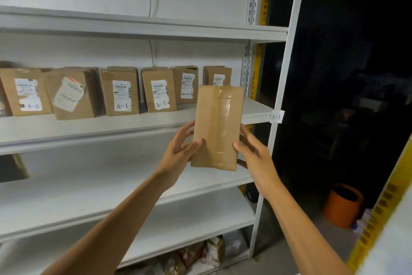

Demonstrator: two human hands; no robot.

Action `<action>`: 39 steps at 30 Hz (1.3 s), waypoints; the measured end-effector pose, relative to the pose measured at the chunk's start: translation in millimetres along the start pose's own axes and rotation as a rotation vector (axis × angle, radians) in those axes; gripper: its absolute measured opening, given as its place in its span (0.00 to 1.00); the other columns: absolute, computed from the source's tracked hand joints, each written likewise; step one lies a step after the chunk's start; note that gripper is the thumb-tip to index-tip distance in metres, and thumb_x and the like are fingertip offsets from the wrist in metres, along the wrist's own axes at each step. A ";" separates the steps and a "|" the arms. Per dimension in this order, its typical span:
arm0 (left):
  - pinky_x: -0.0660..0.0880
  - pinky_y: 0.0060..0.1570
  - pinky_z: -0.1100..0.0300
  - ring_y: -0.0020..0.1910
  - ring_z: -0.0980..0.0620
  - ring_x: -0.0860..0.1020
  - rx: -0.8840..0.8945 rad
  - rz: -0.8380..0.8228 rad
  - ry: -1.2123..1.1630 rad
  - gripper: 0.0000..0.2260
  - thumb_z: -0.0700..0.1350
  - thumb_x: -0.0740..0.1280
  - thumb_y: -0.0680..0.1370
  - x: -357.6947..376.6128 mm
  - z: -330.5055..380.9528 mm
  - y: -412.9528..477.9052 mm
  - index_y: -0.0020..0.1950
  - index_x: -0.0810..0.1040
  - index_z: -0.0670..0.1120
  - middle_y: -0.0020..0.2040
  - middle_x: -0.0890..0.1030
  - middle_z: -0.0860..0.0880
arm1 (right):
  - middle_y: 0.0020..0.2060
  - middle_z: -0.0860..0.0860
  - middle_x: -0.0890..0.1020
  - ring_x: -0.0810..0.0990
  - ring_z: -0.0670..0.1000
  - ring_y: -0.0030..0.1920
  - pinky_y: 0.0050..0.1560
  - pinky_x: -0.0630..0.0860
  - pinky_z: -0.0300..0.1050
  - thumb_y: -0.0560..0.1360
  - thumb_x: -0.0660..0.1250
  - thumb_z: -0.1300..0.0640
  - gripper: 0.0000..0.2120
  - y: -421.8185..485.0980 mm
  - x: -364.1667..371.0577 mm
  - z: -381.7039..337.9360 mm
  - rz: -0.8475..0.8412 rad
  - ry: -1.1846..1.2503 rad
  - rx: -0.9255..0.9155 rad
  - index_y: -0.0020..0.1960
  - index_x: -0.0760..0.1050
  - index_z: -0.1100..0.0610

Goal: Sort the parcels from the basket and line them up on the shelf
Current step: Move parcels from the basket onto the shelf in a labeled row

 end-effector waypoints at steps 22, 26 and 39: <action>0.77 0.57 0.59 0.67 0.53 0.72 0.014 -0.042 0.067 0.37 0.53 0.72 0.72 -109.6 -33.7 100.6 0.76 0.56 0.60 0.71 0.70 0.55 | 0.67 0.39 0.70 0.71 0.39 0.62 0.52 0.75 0.27 0.77 0.64 0.46 0.25 103.7 83.7 21.5 0.110 -0.191 -0.109 0.73 0.62 0.40; 0.75 0.61 0.56 0.69 0.51 0.67 0.090 0.093 0.189 0.36 0.52 0.74 0.69 -129.2 -36.2 114.0 0.74 0.62 0.60 0.70 0.64 0.49 | 0.64 0.38 0.70 0.73 0.37 0.57 0.46 0.73 0.24 0.67 0.71 0.41 0.43 115.6 105.2 30.5 0.080 -0.184 -0.054 0.78 0.56 0.45; 0.77 0.52 0.64 0.60 0.55 0.78 0.015 0.097 0.070 0.32 0.38 0.70 0.75 -154.2 -72.8 136.6 0.76 0.61 0.53 0.63 0.78 0.52 | 0.59 0.43 0.77 0.79 0.41 0.54 0.41 0.78 0.32 0.70 0.76 0.57 0.38 136.9 99.4 76.3 0.114 -0.010 0.061 0.74 0.61 0.46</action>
Point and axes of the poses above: each hand's wrist, its own y-axis towards the middle knuckle, its own x-axis out of the palm, z = x × y, the point moved 8 cm from there along y, towards the middle knuckle
